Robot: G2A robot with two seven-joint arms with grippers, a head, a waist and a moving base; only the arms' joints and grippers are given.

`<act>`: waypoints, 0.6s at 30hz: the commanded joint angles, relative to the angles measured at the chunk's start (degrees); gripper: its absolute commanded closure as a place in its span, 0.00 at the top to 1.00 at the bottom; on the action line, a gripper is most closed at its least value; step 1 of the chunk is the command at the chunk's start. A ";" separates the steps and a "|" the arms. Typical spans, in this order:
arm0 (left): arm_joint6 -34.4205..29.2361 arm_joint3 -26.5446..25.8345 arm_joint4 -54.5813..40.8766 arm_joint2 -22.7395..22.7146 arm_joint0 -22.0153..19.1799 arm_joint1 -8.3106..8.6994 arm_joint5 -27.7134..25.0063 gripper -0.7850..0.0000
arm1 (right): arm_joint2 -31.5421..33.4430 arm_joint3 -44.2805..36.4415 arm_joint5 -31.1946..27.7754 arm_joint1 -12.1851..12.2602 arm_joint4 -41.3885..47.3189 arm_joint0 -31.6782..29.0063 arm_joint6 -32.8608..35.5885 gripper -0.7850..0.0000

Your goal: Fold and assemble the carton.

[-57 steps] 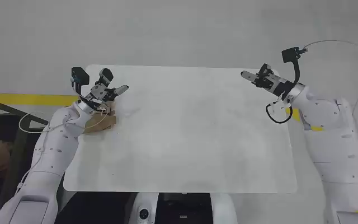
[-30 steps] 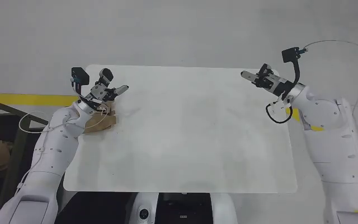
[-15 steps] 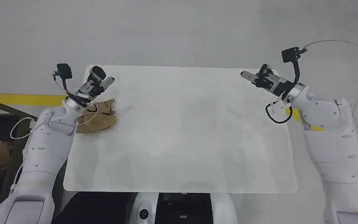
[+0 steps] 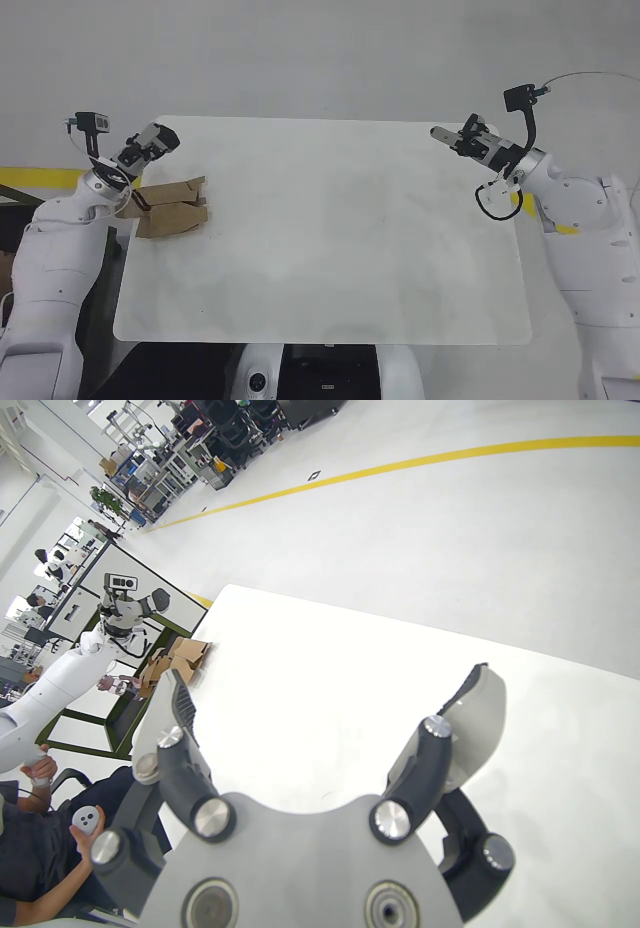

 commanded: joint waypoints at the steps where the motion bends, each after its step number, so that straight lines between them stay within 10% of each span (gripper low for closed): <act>1: -2.40 1.85 -2.51 -0.64 -0.14 0.11 0.88 1.00 | 0.00 0.00 0.00 0.00 0.00 0.00 0.00 1.00; 18: 0.56 13.29 -8.53 -7.29 3.18 1.14 -4.09 1.00 | 0.00 0.00 0.00 0.00 0.00 0.00 0.00 1.00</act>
